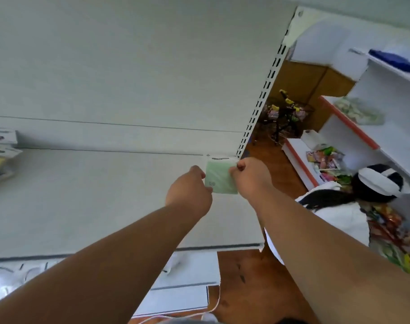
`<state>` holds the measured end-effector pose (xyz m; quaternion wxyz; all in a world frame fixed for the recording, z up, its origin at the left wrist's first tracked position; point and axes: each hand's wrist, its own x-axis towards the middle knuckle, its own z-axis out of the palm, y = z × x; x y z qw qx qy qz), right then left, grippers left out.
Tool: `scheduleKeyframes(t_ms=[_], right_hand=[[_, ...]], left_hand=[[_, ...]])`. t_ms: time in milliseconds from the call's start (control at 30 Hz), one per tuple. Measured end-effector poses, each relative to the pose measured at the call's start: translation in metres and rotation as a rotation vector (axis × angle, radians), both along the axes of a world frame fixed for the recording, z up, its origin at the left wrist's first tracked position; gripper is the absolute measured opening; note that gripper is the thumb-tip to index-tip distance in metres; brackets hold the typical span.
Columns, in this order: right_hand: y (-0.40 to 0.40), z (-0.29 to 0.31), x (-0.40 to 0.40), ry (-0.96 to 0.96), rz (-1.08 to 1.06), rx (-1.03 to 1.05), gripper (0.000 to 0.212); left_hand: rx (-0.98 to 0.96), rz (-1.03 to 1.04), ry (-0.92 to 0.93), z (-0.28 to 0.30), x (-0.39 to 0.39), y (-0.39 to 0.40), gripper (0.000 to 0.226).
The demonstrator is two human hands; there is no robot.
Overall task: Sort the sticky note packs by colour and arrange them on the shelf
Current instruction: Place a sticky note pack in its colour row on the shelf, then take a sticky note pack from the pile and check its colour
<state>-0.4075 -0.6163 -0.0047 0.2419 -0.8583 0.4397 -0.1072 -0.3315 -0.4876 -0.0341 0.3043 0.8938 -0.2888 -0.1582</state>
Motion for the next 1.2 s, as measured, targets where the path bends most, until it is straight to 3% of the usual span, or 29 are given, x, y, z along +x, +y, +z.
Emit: scheduleKeyframes(t_ms=[333,467,567,767,967,1100,1200], right_hand=[[-0.058,-0.045,0.023,0.06,0.139,-0.007,0.02],[-0.053,-0.047,0.029,0.106,0.208,-0.171,0.018],[-0.033,-0.041,0.035,0.032,0.282,-0.206,0.016],[0.053,-0.023,0.077,-0.121,0.475,-0.149,0.014],[0.19,-0.021,0.152,-0.236,0.578,-0.073,0.009],[0.286,-0.028,0.208,-0.272,0.546,0.119,0.01],[0.333,-0.028,0.248,-0.234,0.518,0.269,0.023]], left_hand=[[0.23,0.058,-0.124,-0.018,0.003,-0.051,0.027],[0.223,0.065,-0.173,-0.017,0.003,-0.05,0.025],[0.172,0.124,-0.164,-0.016,0.002,-0.029,0.025],[0.119,0.267,-0.096,-0.012,0.035,0.064,0.024],[0.05,0.455,-0.089,-0.01,0.101,0.206,0.022],[0.041,0.555,-0.107,0.001,0.154,0.303,0.026],[0.021,0.554,-0.082,0.013,0.19,0.353,0.033]])
